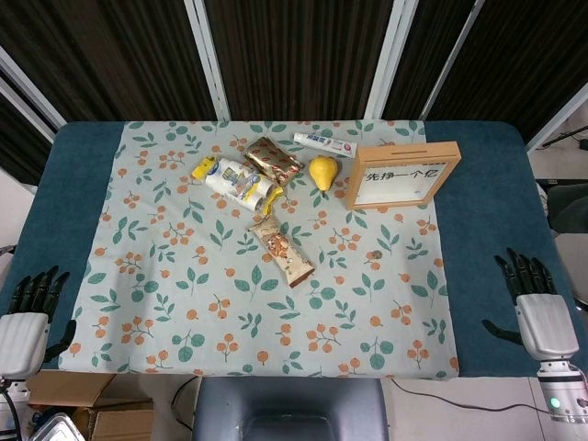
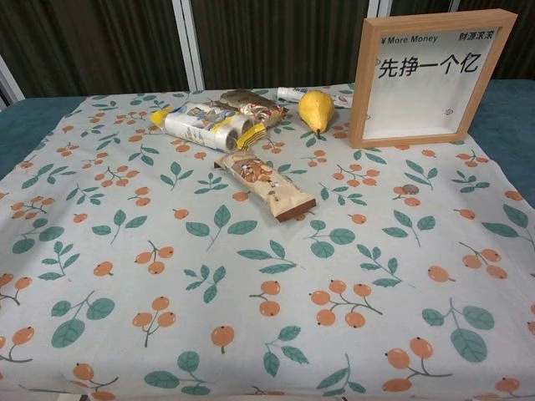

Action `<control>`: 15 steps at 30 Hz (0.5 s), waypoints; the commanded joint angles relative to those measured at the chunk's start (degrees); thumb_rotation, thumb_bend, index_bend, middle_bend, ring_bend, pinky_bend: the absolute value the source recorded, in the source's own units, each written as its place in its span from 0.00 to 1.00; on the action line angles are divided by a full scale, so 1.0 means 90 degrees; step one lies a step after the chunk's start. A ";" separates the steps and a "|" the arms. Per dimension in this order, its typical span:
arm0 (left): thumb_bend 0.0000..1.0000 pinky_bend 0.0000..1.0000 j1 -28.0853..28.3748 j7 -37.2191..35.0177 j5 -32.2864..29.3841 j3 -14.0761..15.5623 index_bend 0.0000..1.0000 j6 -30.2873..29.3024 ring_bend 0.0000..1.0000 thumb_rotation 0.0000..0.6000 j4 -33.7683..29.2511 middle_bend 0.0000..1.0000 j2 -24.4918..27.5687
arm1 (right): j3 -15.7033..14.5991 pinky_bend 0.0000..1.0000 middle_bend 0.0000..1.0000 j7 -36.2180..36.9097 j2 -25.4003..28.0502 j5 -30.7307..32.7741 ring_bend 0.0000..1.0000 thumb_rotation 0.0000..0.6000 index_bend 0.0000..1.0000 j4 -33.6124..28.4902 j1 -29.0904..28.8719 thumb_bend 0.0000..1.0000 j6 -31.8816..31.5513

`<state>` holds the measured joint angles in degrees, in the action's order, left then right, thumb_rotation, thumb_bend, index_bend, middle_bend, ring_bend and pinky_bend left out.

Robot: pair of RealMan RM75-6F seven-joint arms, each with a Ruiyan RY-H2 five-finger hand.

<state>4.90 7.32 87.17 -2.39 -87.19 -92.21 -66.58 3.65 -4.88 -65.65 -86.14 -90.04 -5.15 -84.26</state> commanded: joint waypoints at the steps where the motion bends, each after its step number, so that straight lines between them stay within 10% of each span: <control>1: 0.42 0.00 -0.0014 -0.0019 0.0001 0.0010 0.00 -0.0010 0.00 1.00 0.0000 0.00 -0.0007 | -0.0010 0.00 0.00 0.0011 0.0012 0.0020 0.00 1.00 0.00 0.0018 0.0013 0.11 0.0009; 15: 0.42 0.00 -0.0017 -0.0095 0.0064 0.0051 0.00 0.0005 0.00 1.00 -0.0002 0.00 0.0033 | -0.0048 0.00 0.00 0.0017 -0.0009 -0.0001 0.00 1.00 0.00 0.0033 0.0075 0.11 -0.0054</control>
<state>4.74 6.50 87.76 -1.94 -87.17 -92.23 -66.28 3.23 -4.71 -65.73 -86.15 -89.73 -4.47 -84.76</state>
